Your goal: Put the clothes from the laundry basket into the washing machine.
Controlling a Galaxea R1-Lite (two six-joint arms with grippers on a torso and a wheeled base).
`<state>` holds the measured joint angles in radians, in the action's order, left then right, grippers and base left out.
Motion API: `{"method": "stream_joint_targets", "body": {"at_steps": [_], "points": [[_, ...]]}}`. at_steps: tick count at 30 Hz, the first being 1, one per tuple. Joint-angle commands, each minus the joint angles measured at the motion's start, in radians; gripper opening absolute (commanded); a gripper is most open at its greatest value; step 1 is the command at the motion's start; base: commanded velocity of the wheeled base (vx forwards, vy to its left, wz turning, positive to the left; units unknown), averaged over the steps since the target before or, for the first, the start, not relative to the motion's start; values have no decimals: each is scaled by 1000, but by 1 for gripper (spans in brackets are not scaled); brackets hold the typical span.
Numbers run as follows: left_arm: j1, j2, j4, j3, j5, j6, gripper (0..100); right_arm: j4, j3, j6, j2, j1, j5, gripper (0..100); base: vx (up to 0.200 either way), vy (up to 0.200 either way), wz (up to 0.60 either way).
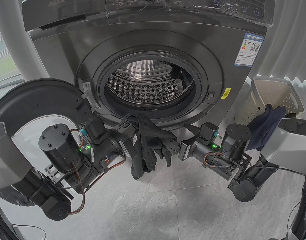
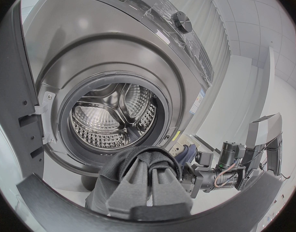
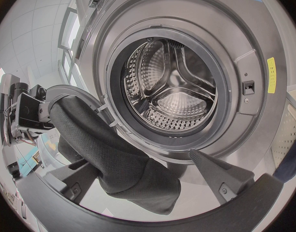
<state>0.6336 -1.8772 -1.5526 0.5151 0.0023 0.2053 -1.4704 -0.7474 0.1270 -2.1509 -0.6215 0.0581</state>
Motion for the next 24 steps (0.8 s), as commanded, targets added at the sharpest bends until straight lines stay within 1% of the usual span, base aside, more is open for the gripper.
{"method": "stream_joint_targets", "body": {"at_steps": [1,6,9,15,21,22,24], "points": [[1,13,0,-18,-1,0,0,-1,-3,0,-14,-7,0,100,0,0,0],[1,15,-1,-26,-2,0,0,-1,-18,-1,-40,-23,-1,100,0,0,0],[12,17,-1,-32,-4,0,0,-1,-70,-1,-76,-26,-4,100,0,0,0],[18,18,-1,-33,-2,0,0,-1,-141,0,-127,-32,-6,100,0,0,0],[17,26,-1,-41,-4,0,0,-8,-158,3,-127,-27,-11,100,0,0,0],[15,24,-1,-41,-4,0,0,-13,-158,5,-119,-27,-14,0,0,0,0],[11,20,-1,-41,-2,0,0,-13,-155,5,-109,-26,-14,0,0,0,0]]}}
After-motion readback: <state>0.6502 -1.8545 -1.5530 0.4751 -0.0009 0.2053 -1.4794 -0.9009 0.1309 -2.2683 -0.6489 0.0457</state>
